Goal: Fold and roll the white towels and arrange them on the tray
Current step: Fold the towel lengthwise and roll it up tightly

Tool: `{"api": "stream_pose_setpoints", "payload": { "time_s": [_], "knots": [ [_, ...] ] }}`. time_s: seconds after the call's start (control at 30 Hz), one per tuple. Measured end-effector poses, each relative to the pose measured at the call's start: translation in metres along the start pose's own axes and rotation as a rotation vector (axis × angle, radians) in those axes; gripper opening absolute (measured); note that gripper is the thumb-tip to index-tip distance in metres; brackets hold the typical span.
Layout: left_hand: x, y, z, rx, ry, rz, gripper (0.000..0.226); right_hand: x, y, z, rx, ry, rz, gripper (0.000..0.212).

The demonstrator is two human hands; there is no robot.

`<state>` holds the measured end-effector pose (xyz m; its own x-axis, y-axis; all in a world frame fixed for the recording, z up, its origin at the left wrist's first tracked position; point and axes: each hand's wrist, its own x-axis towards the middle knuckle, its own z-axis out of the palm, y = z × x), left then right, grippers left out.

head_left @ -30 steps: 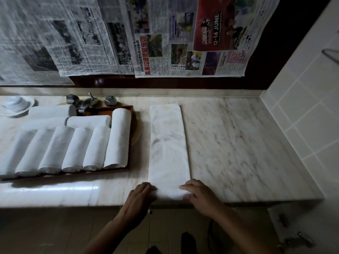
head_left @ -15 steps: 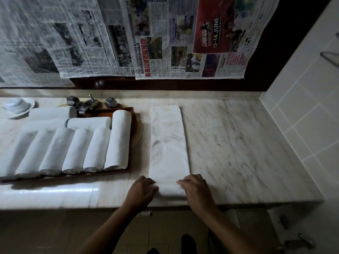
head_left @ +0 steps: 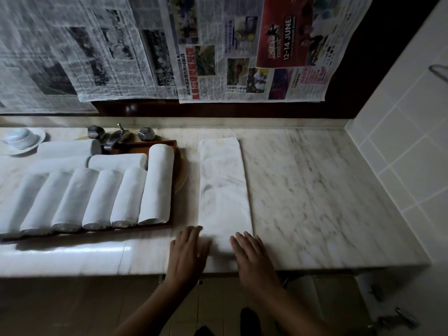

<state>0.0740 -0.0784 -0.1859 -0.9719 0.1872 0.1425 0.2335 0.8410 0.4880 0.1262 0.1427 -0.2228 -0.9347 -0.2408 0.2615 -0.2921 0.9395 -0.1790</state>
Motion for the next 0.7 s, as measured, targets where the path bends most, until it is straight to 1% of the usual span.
{"api": "stream_pose_setpoints", "payload": {
  "time_s": [0.1, 0.17, 0.3, 0.4, 0.53, 0.7],
  "knots": [
    [-0.014, 0.006, 0.019, 0.188, 0.002, 0.292, 0.056, 0.003, 0.002, 0.0, -0.008, -0.014, -0.004, 0.06],
    [-0.016, 0.007, 0.026, 0.28, -0.041, 0.377, 0.06, 0.006, 0.003, 0.001, -0.01, -0.031, -0.009, 0.061],
    [-0.002, 0.0, 0.022, 0.317, -0.182, 0.356, 0.066, 0.018, 0.011, 0.003, -0.033, -0.12, -0.003, 0.067],
    [0.011, 0.001, 0.015, 0.324, -0.278, 0.338, 0.066, 0.033, 0.016, -0.009, -0.011, -0.162, -0.015, 0.071],
    [0.014, 0.0, 0.006, 0.311, -0.294, 0.343, 0.059, 0.039, 0.023, -0.024, 0.06, -0.239, -0.049, 0.068],
    [-0.008, 0.002, 0.001, 0.244, -0.297, 0.333, 0.054, 0.026, 0.024, -0.041, 0.227, -0.334, 0.061, 0.059]
  ]
}}
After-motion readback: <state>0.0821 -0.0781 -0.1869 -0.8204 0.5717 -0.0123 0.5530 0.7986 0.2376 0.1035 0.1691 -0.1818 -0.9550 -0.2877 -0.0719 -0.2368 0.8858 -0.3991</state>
